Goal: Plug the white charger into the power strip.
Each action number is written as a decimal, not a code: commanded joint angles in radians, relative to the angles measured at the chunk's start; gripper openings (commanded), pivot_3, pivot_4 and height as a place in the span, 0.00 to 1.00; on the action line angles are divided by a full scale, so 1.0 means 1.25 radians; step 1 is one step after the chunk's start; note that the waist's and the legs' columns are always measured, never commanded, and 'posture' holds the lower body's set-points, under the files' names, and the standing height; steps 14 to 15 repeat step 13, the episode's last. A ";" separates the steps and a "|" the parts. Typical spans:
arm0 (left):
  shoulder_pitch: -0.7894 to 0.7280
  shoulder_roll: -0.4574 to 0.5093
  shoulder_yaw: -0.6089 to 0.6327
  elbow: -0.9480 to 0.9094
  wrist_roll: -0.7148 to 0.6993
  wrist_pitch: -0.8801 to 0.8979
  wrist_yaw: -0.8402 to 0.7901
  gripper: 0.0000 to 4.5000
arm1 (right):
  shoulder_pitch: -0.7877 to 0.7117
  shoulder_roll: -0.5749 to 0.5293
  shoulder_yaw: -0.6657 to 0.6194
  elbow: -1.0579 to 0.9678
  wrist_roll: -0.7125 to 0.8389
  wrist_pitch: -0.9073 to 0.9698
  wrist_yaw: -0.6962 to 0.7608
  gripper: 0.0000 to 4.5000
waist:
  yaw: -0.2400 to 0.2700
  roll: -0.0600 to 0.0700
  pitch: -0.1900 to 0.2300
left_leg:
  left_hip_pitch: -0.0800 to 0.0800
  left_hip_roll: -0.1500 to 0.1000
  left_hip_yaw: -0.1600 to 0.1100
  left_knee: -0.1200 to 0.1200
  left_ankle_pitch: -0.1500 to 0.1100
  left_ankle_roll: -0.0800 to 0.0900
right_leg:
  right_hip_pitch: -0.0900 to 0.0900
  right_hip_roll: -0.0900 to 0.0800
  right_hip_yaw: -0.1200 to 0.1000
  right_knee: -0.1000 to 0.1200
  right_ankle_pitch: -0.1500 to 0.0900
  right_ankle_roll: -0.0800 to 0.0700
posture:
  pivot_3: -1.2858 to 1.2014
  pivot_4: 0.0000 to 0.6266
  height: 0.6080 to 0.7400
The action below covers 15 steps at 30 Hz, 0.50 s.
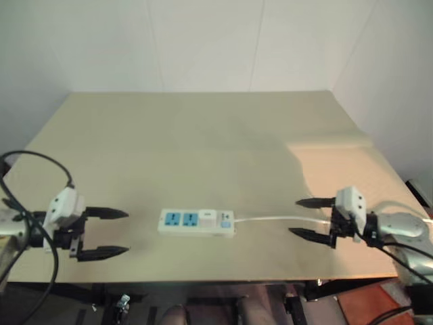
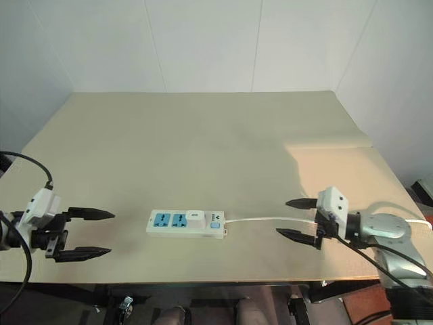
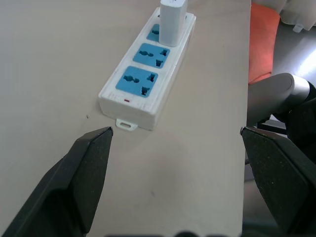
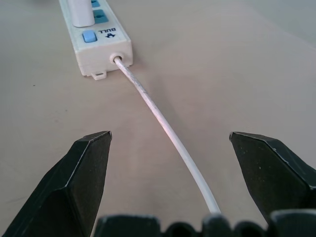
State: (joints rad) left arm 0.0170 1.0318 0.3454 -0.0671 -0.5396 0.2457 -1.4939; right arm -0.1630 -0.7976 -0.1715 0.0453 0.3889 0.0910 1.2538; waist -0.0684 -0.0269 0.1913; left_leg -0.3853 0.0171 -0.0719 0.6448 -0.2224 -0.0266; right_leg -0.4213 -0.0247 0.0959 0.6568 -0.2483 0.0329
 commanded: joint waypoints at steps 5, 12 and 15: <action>-0.006 0.007 0.028 -0.026 -0.019 -0.001 0.012 1.00 | -0.011 -0.010 -0.016 -0.025 0.019 0.001 -0.015 1.00 | 0.000 0.000 0.000 | 0.000 0.000 0.000 0.000 0.000 0.000 | 0.000 0.000 0.000 0.000 0.000 0.000 | 0.52 0.24 1.00; -0.021 0.006 0.014 -0.016 -0.016 -0.008 0.010 1.00 | -0.015 -0.011 -0.013 -0.021 0.014 -0.004 -0.022 1.00 | 0.000 0.000 0.000 | 0.000 0.000 0.001 0.000 0.000 0.000 | 0.000 0.000 0.000 0.000 0.000 0.000 | 0.52 0.24 1.00; -0.023 0.005 0.012 -0.015 -0.016 -0.009 0.010 1.00 | -0.014 -0.011 -0.012 -0.021 0.014 -0.004 -0.022 1.00 | 0.000 0.000 0.000 | 0.000 0.000 0.001 0.000 0.000 0.000 | 0.000 0.000 0.000 0.000 0.000 0.000 | 0.52 0.24 1.00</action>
